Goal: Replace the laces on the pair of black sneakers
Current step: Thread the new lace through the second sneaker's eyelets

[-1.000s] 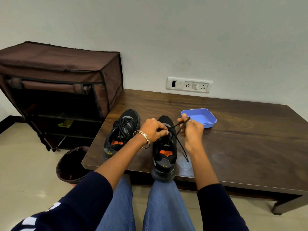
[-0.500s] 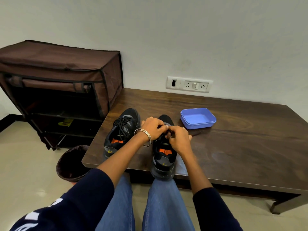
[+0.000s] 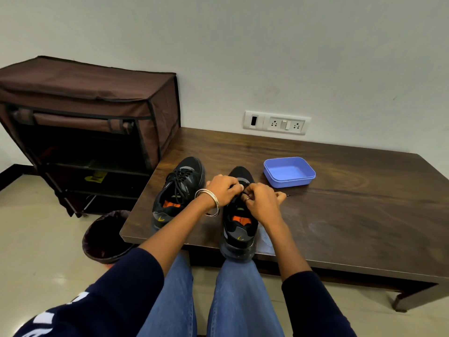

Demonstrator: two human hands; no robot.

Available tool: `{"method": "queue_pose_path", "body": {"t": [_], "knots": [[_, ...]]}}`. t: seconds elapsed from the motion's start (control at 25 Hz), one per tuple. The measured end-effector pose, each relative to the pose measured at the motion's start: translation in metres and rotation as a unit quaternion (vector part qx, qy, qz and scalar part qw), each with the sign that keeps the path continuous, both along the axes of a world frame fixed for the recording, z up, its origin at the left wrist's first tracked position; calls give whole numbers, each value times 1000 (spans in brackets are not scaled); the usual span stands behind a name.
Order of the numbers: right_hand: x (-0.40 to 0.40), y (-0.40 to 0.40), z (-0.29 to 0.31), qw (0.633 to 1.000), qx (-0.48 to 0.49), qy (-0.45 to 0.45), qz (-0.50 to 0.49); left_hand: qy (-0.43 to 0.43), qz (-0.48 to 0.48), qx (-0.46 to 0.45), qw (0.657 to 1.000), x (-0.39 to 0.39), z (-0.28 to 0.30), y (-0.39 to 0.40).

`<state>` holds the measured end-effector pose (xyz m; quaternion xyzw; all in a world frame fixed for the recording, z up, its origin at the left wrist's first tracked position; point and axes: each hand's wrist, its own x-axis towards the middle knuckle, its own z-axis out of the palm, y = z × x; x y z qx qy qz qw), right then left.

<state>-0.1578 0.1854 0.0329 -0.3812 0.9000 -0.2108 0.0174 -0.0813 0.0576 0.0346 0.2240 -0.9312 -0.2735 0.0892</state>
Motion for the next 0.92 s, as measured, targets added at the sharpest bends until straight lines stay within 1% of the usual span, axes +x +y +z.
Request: {"method": "queue_pose_path", "body": {"t": [0.04,0.08,0.12,0.16,0.2,0.24,0.28,0.32,0.36,0.4,0.44,0.48,0.52,0.56,0.6,0.64,0.68,0.72,0.76,0.8,0.84,0.88,0.92], "knots": [[-2,1,-5,1000,-2,-2,-5,-1,4,17,1000,0,0,-2],[-4,3,-8,999,-29,-27,-5,-2,4,24,1000,1,1,-2],[-7,5,-9,992,-92,-84,-1,-2,1,28,1000,2,2,-4],[-7,9,-8,969,-183,-167,0,1,-3,33,999,3,3,-6],[-5,12,-3,920,-293,-260,-15,8,-6,37,999,3,2,-8],[-4,15,4,854,-391,-337,-62,14,-5,40,999,4,0,-10],[-6,19,10,789,-457,-388,-134,18,-2,39,999,4,-1,-11],[-9,22,15,736,-484,-425,-210,21,1,37,999,4,-3,-12],[-13,26,17,696,-481,-462,-267,27,2,36,999,3,-5,-12],[-15,30,17,663,-465,-506,-298,35,3,34,999,3,-6,-12],[-16,33,17,635,-441,-556,-305,46,4,33,998,2,-7,-11],[-15,36,16,621,-411,-599,-294,60,5,36,998,2,-7,-9],[-11,38,16,628,-373,-626,-274,77,6,44,996,0,-7,-7],[-6,39,17,655,-331,-631,-250,92,9,53,994,0,-6,-4],[0,38,19,691,-299,-620,-222,106,11,56,993,-1,-5,-2],[3,35,18,735,-295,-580,-190,115,11,52,992,-1,-3,-1],[4,29,16,791,-309,-505,-156,120,8,43,992,-1,-2,-1],[5,22,14,857,-299,-402,-119,117,4,33,993,-2,-1,-1],[5,16,12,920,-245,-295,-77,111,0,20,994,-2,0,0],[5,10,8,964,-165,-203,-42,104,-1,9,995,-1,2,0],[5,5,2,986,-90,-137,-26,101,-5,1,995,-1,3,0],[4,3,-2,995,-47,-89,-24,101,-8,-1,995,0,4,-1],[3,1,-4,997,-39,-57,-23,105,-14,-4,994,2,6,-2]]}}
